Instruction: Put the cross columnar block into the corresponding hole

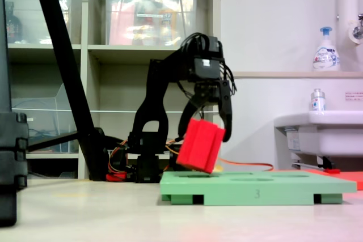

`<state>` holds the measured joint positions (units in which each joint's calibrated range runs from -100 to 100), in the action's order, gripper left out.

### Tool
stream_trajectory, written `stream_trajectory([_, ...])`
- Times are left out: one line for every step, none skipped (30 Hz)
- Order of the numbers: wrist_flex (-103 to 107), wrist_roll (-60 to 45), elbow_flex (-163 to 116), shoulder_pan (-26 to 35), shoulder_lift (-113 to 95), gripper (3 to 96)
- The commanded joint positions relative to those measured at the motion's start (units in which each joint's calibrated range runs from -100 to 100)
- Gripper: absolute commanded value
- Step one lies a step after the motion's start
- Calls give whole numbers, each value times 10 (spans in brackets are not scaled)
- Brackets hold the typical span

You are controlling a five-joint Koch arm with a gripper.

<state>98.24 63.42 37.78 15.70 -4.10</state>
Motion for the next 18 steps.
stream_trajectory([18, 8, 45, 5, 6, 384])
stream_trajectory([18, 11, 45, 5, 9, 384])
stream_trajectory([18, 13, 45, 5, 13, 385])
stream_trajectory([18, 14, 45, 5, 17, 387])
stream_trajectory([18, 17, 45, 5, 23, 388])
stream_trajectory([18, 19, 45, 5, 27, 388])
stream_trajectory([18, 19, 45, 5, 31, 388])
stream_trajectory([18, 20, 45, 5, 35, 388])
stream_trajectory([18, 21, 45, 6, 38, 388])
stream_trajectory([18, 21, 45, 7, 45, 388])
stream_trajectory([18, 21, 45, 8, 49, 388])
stream_trajectory([18, 21, 45, 9, 54, 388])
stream_trajectory([18, 21, 45, 9, 58, 388])
stream_trajectory([18, 21, 45, 11, 59, 388])
stream_trajectory([18, 21, 45, 11, 62, 388])
stream_trajectory([18, 21, 45, 12, 65, 388])
stream_trajectory([18, 22, 45, 12, 68, 388])
stream_trajectory([18, 22, 45, 13, 72, 388])
